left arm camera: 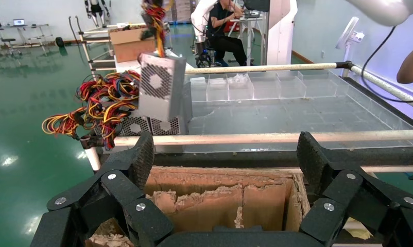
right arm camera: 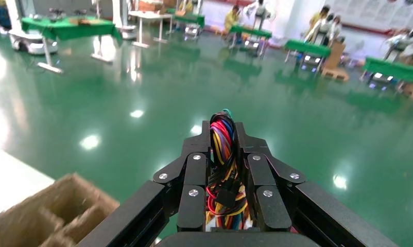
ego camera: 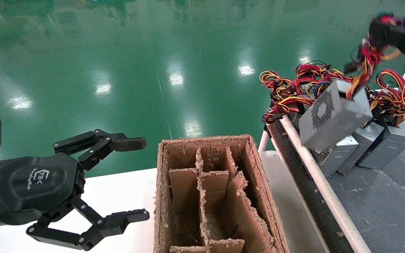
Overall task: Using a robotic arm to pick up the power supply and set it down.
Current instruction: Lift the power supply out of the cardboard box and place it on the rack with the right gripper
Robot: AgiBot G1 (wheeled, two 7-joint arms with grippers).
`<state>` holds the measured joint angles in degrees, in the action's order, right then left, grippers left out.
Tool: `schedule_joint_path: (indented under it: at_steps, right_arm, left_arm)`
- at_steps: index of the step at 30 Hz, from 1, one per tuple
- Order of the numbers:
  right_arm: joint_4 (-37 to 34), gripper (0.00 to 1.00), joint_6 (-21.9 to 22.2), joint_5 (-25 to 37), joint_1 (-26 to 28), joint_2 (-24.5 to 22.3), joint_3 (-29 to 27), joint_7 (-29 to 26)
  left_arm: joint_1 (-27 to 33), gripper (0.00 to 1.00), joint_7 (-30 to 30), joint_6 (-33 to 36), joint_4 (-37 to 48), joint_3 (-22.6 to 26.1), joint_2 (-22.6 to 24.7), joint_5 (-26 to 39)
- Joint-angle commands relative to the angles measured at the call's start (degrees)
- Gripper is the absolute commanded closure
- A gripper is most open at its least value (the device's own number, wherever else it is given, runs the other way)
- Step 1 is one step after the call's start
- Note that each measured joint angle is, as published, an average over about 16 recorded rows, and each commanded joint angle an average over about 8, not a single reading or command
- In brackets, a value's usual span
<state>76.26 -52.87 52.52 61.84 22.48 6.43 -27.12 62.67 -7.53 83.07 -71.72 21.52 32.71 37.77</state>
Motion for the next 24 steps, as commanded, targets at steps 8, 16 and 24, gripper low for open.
schedule_joint_path:
  at_steps: [8, 16, 24]
  right_arm:
    - [-1.9, 1.00, -3.9, -6.9, -9.7, -6.6, -6.6, 1.6]
    - [-4.7, 1.00, -6.1, -9.1, -19.6, -10.5, -13.7, 4.9]
    - [-7.4, 1.00, -6.1, -7.4, -29.2, -10.2, -21.0, 7.4]
  left_arm:
    - [0.0, 0.00, 0.0, 0.0, 0.0, 0.0, 0.0, 0.0]
    - [0.0, 0.00, 0.0, 0.0, 0.0, 0.0, 0.0, 0.0]
    - [0.0, 0.00, 0.0, 0.0, 0.0, 0.0, 0.0, 0.0]
